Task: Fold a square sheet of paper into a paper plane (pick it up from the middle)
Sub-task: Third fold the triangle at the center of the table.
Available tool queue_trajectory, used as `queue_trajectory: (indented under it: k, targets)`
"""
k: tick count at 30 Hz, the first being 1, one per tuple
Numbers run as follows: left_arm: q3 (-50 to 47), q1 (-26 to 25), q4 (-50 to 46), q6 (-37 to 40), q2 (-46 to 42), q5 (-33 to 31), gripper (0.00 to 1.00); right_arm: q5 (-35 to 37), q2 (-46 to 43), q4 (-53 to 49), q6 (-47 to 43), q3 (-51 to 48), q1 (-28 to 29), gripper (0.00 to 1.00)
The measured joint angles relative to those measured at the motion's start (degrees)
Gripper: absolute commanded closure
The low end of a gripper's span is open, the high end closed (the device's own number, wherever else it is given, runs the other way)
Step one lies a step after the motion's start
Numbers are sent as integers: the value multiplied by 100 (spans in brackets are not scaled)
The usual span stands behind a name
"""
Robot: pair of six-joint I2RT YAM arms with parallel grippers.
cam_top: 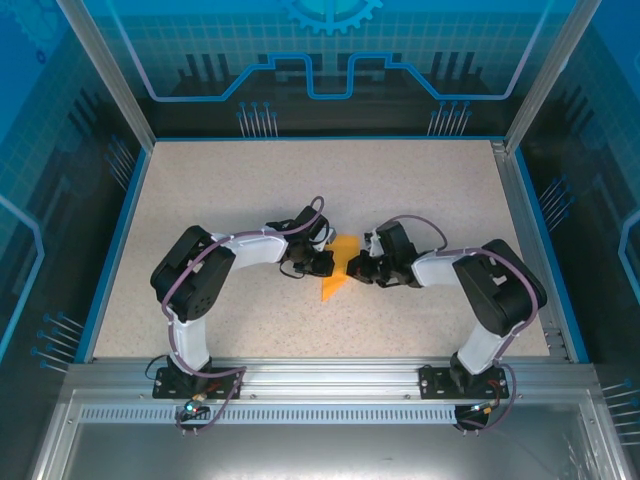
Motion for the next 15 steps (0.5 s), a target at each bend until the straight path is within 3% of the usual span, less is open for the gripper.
queue_trajectory:
  k: [15]
  targets:
    - [0, 0, 2, 11, 0, -2, 88, -103, 387, -57, -125, 210, -238, 99]
